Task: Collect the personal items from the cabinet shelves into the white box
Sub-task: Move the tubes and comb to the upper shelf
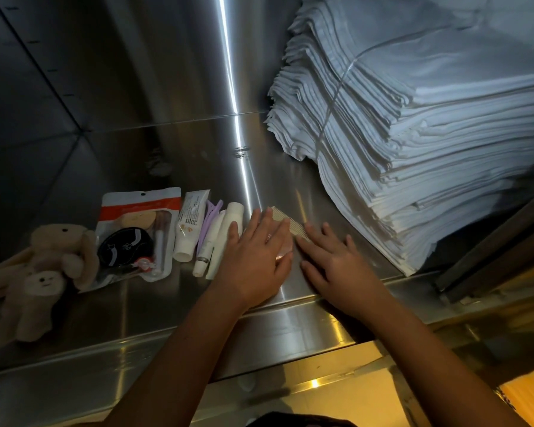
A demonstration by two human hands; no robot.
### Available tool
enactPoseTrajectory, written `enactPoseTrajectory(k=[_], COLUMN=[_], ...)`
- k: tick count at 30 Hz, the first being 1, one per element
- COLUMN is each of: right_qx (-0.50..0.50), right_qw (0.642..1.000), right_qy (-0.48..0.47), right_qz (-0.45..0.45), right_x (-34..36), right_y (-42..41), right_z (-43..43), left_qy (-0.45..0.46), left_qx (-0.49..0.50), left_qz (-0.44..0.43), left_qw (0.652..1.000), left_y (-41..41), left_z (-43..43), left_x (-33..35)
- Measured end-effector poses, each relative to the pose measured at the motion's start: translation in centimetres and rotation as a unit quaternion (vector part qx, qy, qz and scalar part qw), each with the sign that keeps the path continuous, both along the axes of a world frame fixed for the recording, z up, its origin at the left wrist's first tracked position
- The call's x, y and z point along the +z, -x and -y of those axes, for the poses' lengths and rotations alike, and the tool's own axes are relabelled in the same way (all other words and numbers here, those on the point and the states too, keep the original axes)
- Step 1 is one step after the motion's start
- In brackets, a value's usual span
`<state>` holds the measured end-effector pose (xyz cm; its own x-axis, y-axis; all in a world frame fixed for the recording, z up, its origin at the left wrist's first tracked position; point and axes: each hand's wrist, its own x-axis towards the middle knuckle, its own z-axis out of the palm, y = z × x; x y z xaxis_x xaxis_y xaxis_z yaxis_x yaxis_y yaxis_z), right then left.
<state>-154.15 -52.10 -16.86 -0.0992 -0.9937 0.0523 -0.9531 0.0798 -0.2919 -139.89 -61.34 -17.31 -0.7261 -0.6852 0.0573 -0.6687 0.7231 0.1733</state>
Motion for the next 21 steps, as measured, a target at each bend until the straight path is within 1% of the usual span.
enactPoseTrajectory(k=[4,8,11,19,21], right_qx=[-0.001,-0.035,-0.057,-0.07,-0.074], right_qw=[1.0,0.998,0.995,0.994,0.996], right_qy=[-0.017,-0.031,-0.029,-0.028,-0.027], right_qz=[0.006,0.051,0.073,0.074,0.035], right_x=[-0.2,0.0,0.3,0.4,0.4], right_y=[-1.0,-2.6,-3.1,-4.1,-4.0], right_z=[0.3,1.5,2.2,2.6,2.2], left_qy=[-0.003,-0.016,-0.004,0.003,0.002], left_qx=[-0.002,0.011,0.032,0.043,0.037], left_qz=[-0.002,-0.002,0.003,0.002,-0.009], left_qw=[1.0,1.0,0.999,0.999,0.999], left_y=[-0.9,-1.1,-0.9,-0.8,-1.1], left_z=[0.0,0.2,0.3,0.5,0.3], left_x=[0.1,0.2,0.1,0.1,0.4])
